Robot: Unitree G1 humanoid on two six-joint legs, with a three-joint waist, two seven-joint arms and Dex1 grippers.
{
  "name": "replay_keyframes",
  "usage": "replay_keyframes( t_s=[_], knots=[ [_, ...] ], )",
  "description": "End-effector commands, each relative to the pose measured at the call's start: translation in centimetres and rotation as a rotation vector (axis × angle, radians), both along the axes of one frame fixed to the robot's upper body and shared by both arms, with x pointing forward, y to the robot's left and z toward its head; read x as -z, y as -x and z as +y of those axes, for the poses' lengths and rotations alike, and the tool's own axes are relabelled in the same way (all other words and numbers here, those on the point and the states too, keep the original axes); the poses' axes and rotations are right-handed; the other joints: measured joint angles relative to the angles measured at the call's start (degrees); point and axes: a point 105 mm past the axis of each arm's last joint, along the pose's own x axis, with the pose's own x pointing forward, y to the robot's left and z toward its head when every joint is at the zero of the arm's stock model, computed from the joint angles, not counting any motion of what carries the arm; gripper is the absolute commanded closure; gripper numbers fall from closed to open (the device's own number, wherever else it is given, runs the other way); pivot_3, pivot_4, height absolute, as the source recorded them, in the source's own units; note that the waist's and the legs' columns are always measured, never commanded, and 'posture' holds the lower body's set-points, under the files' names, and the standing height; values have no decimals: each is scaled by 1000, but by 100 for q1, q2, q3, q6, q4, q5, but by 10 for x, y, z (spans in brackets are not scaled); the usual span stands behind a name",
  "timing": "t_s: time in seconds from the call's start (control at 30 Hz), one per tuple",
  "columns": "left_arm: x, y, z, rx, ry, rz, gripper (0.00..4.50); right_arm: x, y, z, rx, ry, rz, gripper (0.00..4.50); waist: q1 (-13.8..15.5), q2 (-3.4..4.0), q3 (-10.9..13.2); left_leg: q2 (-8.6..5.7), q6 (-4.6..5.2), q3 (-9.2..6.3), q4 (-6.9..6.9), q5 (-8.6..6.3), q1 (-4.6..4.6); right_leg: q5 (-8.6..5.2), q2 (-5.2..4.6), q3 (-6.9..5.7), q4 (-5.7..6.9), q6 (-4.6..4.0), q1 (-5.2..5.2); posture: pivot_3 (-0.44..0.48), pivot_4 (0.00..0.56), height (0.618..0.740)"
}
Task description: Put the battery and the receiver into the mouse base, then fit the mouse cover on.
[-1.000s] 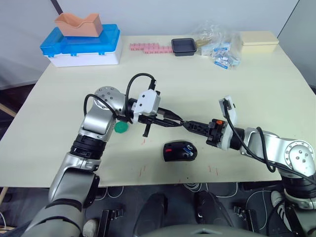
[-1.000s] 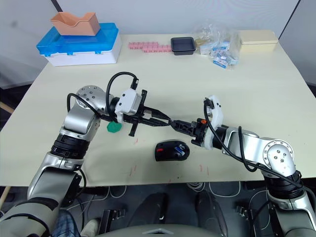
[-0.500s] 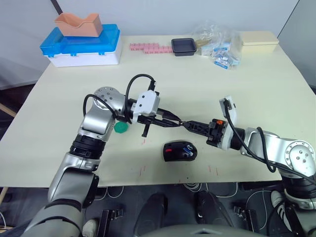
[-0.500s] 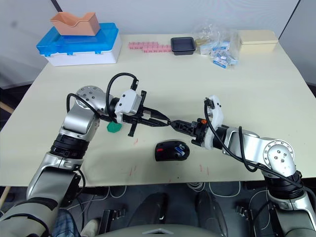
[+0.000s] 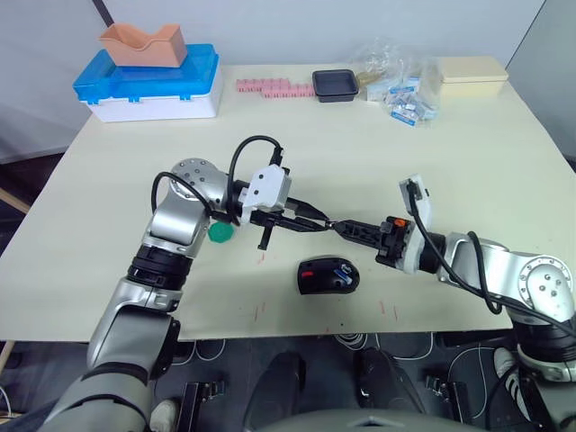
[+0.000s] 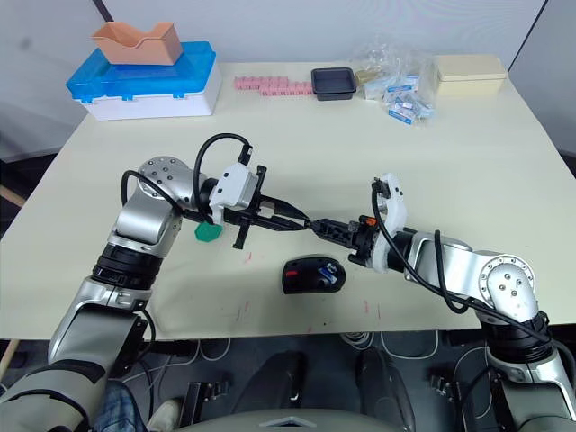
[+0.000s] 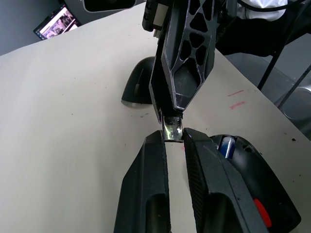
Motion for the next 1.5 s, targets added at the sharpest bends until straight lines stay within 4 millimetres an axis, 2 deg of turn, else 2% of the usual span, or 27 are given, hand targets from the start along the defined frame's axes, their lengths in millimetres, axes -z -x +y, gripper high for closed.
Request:
replay_keyframes(
  t_s=[0.03,0.1,0.2,0.27,0.73,0.77,0.87,0.9,0.97,1.0,1.03,1.07,1.23,1.5],
  knots=[
    [-6,3,-3,34,-1,-26,4482,-14,3,2,-5,-29,-48,2831,0,0,0,0,0,0,0,0,0,0,0,0,0,0,0,0,150,740],
    [-5,3,-3,35,-5,-28,4482,-14,3,2,0,-27,-45,2831,-1,0,0,0,0,0,0,0,0,0,0,0,0,0,0,0,150,740],
    [-4,4,-2,35,-11,-28,4482,-13,3,2,4,-29,-40,3653,-3,0,0,0,0,0,0,0,0,0,0,0,0,0,0,0,150,740],
    [-4,4,-1,35,-14,-27,4482,-12,3,2,5,-27,-39,4457,-5,0,0,0,0,0,0,0,0,0,0,0,0,0,0,0,150,740],
    [-3,1,-1,23,-3,-17,4482,-13,4,1,-6,-26,-47,4457,-78,0,0,0,0,-1,0,0,0,0,0,0,1,0,0,0,150,740],
    [-4,1,-1,22,1,-7,3457,-14,4,1,-10,-28,-52,4500,-87,0,0,0,0,-1,0,0,0,0,0,0,1,0,0,0,150,740],
    [-3,3,0,24,-1,17,2232,-17,5,0,-18,-26,-68,4500,-104,0,0,0,0,-1,0,0,0,0,0,0,1,0,0,0,150,740],
    [-2,3,1,22,-2,24,2080,-17,5,-1,-19,-25,-73,4500,-106,0,0,0,0,-1,0,0,0,0,0,0,2,0,0,0,150,740],
    [0,4,2,17,-2,36,1428,-18,6,-3,-27,-17,-85,4500,-106,0,0,0,0,-1,0,0,0,0,0,0,2,0,0,0,150,740],
    [2,5,3,13,-1,47,904,-19,7,-5,-32,-14,-92,4500,-106,0,0,0,0,0,0,0,0,0,0,0,2,0,0,0,150,740],
    [6,8,3,14,-3,64,751,-20,9,-9,-43,-1,-107,4500,-106,0,0,0,0,-1,0,0,0,0,0,0,2,0,0,0,150,740],
    [9,11,3,17,-3,81,90,-21,10,-12,-52,15,-122,4500,-107,0,0,0,0,0,0,0,0,0,0,0,1,0,0,0,150,740],
    [22,21,4,-17,9,138,90,-21,18,-28,-97,112,-175,4500,-100,1,1,3,1,-3,0,0,-5,0,-2,-1,-3,0,-1,0,150,740],
    [54,34,9,-88,-9,206,90,-16,30,-46,-183,299,-381,4500,-76,2,-1,4,1,1,3,0,-2,0,-1,-1,-2,1,0,0,150,740]
  ],
)
